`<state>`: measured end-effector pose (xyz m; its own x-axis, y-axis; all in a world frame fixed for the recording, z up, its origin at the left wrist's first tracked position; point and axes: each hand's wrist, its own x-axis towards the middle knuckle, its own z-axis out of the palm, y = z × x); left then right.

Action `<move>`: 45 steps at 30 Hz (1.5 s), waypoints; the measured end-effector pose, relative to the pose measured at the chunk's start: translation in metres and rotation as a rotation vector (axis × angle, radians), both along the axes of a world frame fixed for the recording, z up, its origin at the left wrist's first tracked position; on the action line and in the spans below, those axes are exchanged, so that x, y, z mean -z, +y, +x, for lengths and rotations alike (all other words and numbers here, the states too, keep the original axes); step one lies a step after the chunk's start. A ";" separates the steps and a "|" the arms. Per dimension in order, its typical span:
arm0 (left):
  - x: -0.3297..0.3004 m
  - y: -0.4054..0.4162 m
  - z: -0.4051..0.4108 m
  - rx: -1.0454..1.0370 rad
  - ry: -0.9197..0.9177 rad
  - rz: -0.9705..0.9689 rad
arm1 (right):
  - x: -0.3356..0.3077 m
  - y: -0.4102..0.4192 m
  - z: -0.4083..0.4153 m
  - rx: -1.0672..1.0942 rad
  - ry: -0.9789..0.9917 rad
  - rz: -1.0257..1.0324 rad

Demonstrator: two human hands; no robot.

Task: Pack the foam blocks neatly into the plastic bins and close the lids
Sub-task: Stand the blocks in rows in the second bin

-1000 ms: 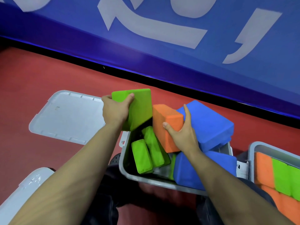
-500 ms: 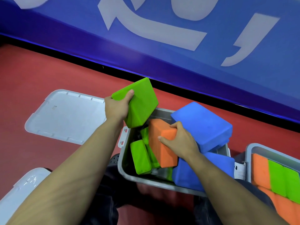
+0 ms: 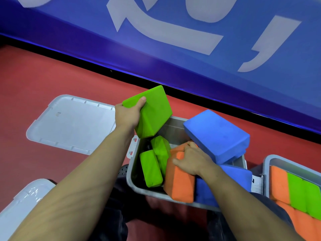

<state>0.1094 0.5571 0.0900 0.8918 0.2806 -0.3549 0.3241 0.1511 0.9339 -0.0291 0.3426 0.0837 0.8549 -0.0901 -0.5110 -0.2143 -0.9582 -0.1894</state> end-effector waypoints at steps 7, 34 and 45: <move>0.001 0.005 0.004 -0.008 -0.015 0.049 | 0.010 0.016 0.038 -0.023 -0.042 0.222; 0.042 0.009 0.048 -0.217 0.123 -0.069 | 0.206 0.055 0.202 0.025 0.344 -0.068; 0.006 0.006 0.042 -0.137 0.069 -0.062 | 0.181 0.049 0.192 -0.025 0.236 0.057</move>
<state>0.1511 0.5626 0.0839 0.8198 0.3736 -0.4341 0.3592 0.2549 0.8977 0.1630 0.3911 -0.0973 0.7131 -0.0357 -0.7002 -0.2351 -0.9530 -0.1908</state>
